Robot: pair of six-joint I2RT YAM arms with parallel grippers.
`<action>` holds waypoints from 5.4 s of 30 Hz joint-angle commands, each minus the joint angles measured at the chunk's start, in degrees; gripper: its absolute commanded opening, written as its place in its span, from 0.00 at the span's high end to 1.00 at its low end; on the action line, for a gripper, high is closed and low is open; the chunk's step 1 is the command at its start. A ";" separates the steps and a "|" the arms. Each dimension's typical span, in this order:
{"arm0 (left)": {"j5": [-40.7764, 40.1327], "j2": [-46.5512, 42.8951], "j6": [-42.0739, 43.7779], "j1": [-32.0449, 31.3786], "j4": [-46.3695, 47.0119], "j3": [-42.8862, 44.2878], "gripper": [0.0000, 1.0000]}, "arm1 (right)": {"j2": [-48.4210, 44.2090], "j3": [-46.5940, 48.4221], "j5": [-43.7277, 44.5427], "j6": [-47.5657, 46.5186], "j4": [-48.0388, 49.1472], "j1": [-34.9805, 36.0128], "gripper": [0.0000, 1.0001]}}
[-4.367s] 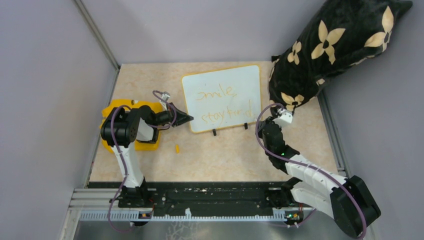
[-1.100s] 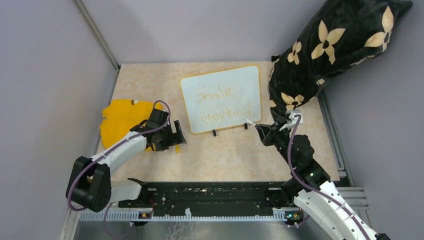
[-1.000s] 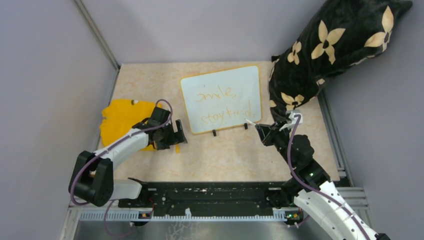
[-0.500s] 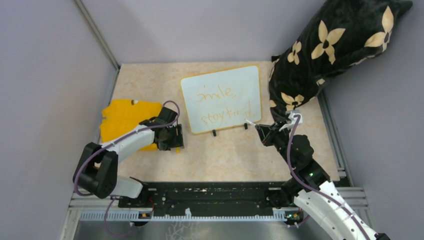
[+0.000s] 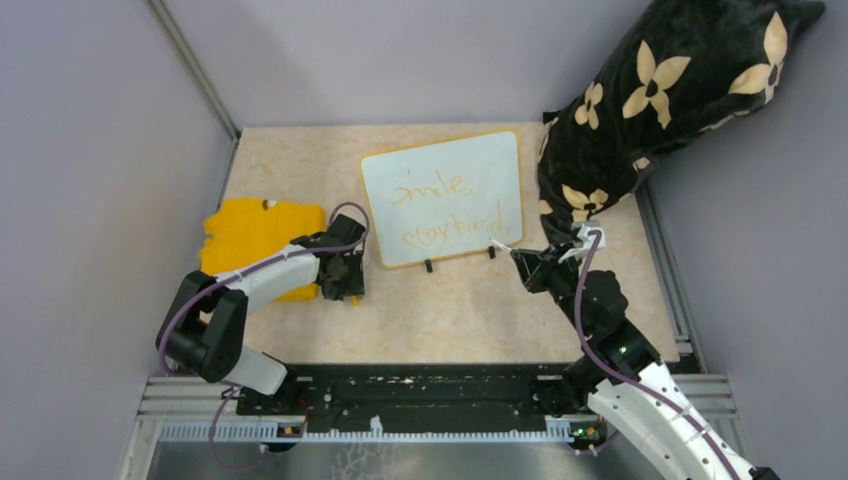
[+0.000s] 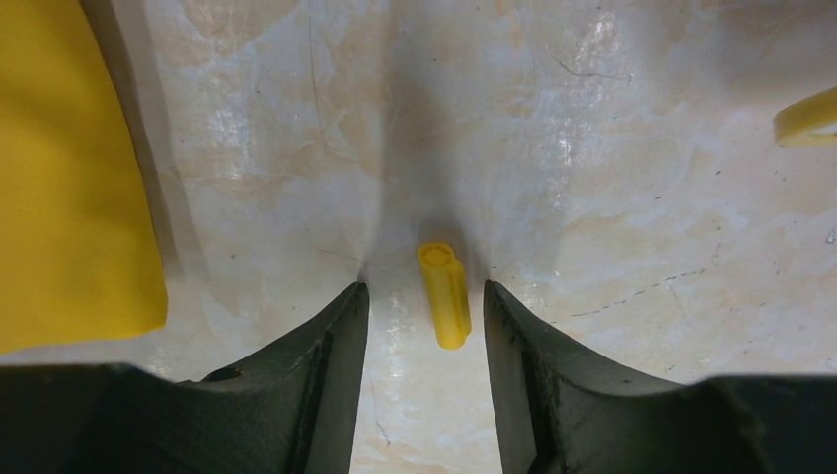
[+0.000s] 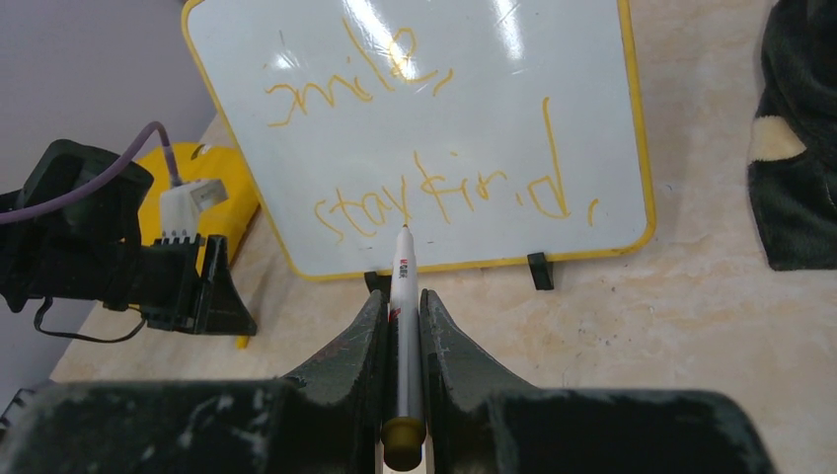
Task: Write a sentence on the whiteboard
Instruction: Close the whiteboard marker at the center of the board.
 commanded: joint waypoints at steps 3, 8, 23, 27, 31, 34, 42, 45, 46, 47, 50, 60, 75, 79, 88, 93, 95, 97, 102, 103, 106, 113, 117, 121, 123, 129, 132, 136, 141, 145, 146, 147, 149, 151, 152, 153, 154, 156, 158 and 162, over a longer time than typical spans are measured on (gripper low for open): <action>-1.47 1.43 -1.67 -0.42 0.55 0.03 0.53 | -1.65 -0.51 0.07 -0.75 2.49 -0.56 1.00; -1.41 1.80 -3.38 -1.34 1.64 -1.73 0.57 | -2.15 -0.47 0.07 -0.77 2.02 -0.50 1.00; -3.43 2.00 -4.89 -3.29 1.19 -3.00 0.84 | -2.91 -0.49 0.17 -0.66 1.24 -0.51 1.00; -4.37 -1.42 -5.71 -3.29 -0.91 -1.88 1.00 | -3.02 -0.17 0.00 -0.60 0.78 -0.55 1.00; -5.58 -10.96 -6.35 -3.28 -4.19 0.92 1.00 | -3.04 1.56 0.75 -0.17 0.23 -0.50 1.00; -5.82 -19.83 -5.74 -3.16 -4.38 3.99 1.00 | -2.55 2.96 0.13 -0.20 1.82 -0.54 1.00; -2.14 -30.48 -2.33 -2.94 4.05 13.60 1.00 | 7.20 10.26 1.85 -0.09 13.75 2.51 1.00; 1.06 -29.77 -3.48 -2.67 8.67 16.39 1.00 | 11.13 13.39 10.69 -5.79 19.61 12.97 1.00; 2.33 -29.67 -4.47 -2.60 10.59 16.77 1.00 | 12.39 14.26 14.28 -9.92 21.89 17.25 1.00; 3.80 -29.67 -5.60 -2.54 12.59 16.79 1.00 | 13.66 14.97 18.36 -12.18 24.68 21.57 1.00; 8.61 -30.71 -9.41 -2.31 19.35 15.78 1.00 | 17.35 15.23 28.90 -25.67 35.68 34.23 1.00; 14.84 -38.23 -23.42 -1.69 38.17 8.99 1.00 | 31.98 7.72 38.16 -64.05 85.39 57.34 1.00; 16.47 -43.54 -39.50 -1.61 54.00 -0.83 1.00 | 38.34 12.01 29.45 -59.24 85.26 57.77 1.00; 17.35 -43.09 -40.87 -1.61 56.01 -1.40 1.00 | 39.47 12.85 28.41 -57.96 84.40 57.76 1.00; 19.41 -41.96 -43.05 -1.61 59.30 -1.89 1.00 | 40.46 13.59 27.32 -55.80 82.39 57.78 1.00; 20.38 -41.42 -43.39 -1.59 60.13 -2.12 1.00 | 40.86 13.93 27.68 -55.63 83.00 57.80 1.00; 20.58 -41.41 -43.46 -1.61 60.48 -2.47 1.00 | 40.95 13.94 27.98 -55.78 83.64 57.77 1.00; 20.89 -41.42 -43.79 -1.61 61.29 -3.05 1.00 | 41.04 13.96 28.17 -55.94 83.89 57.73 1.00; 21.69 -41.40 -44.24 -1.59 61.94 -3.46 1.00 | 41.38 13.94 28.88 -56.16 84.72 57.79 1.00; 21.76 -41.48 -44.27 -1.58 62.01 -3.59 1.00 | 41.41 13.94 28.93 -56.22 84.77 57.77 1.00; 21.71 -41.74 -44.36 -1.61 62.09 -3.60 1.00 | 41.56 13.94 29.20 -56.26 84.88 57.77 1.00; 22.02 -41.94 -44.44 -1.61 62.46 -3.38 1.00 | 42.16 14.03 29.70 -56.35 85.21 57.79 1.00; 22.68 -42.03 -44.53 -1.60 62.59 -3.36 1.00 | 42.40 14.25 29.87 -56.59 85.67 57.77 1.00; 23.02 -42.27 -44.69 -1.61 62.59 -3.75 1.00 | 42.69 14.42 29.87 -56.83 86.53 57.70 1.00; 23.03 -42.46 -44.80 -1.61 62.74 -3.96 1.00 | 42.84 14.47 29.94 -56.98 86.84 57.77 1.00; 22.89 -42.64 -44.44 -1.59 62.35 -4.31 1.00 | 42.80 14.56 29.86 -57.08 87.28 57.77 1.00; 22.96 -42.66 -44.46 -1.54 62.37 -4.47 1.00 | 42.75 14.56 29.93 -57.09 87.35 57.74 1.00; 23.12 -42.60 -44.70 -1.60 62.49 -4.50 1.00 | 42.80 14.57 29.95 -57.04 87.26 57.76 1.00; 24.08 -42.41 -45.20 -1.61 63.00 -4.40 1.00 | 43.16 14.90 29.97 -57.23 87.50 57.73 1.00; 25.05 -42.04 -45.94 -1.60 64.27 -4.63 1.00 | 43.73 15.13 29.97 -57.29 87.70 57.78 1.00; 25.31 -41.99 -46.06 -1.59 64.42 -4.64 1.00 | 43.87 15.17 30.06 -57.40 87.82 57.77 1.00; 25.46 -41.94 -46.15 -1.59 64.51 -4.68 1.00 | 43.97 15.22 30.06 -57.39 87.87 57.77 1.00; 25.69 -41.84 -46.26 -1.61 64.69 -4.63 1.00 | 44.10 15.26 30.28 -57.54 88.15 57.72 1.00; 26.08 -41.82 -46.44 -1.61 64.79 -4.77 1.00 | 44.24 15.35 30.34 -57.63 88.44 57.69 1.00; 26.32 -41.78 -46.53 -1.57 64.98 -4.83 1.00 | 44.41 15.42 30.29 -57.81 88.53 57.68 1.00; 26.64 -41.65 -46.63 -1.61 65.35 -5.00 1.00 | 44.74 15.51 30.36 -58.00 88.80 57.68 1.00; 27.16 -41.49 -46.73 -1.61 65.74 -5.04 1.00 | 45.12 15.52 30.34 -58.38 89.35 57.62 1.00; 28.23 -40.91 -47.30 -1.56 66.53 -5.02 1.00 | 46.23 15.61 30.39 -59.49 91.89 57.28 1.00; 28.60 -40.27 -48.45 -1.60 67.75 -5.17 1.00 | 47.92 15.82 30.37 -61.57 95.39 56.96 1.00; 27.52 -39.67 -50.07 -1.59 68.92 -5.38 1.00 | 52.07 17.09 29.67 -68.77 103.15 56.80 1.00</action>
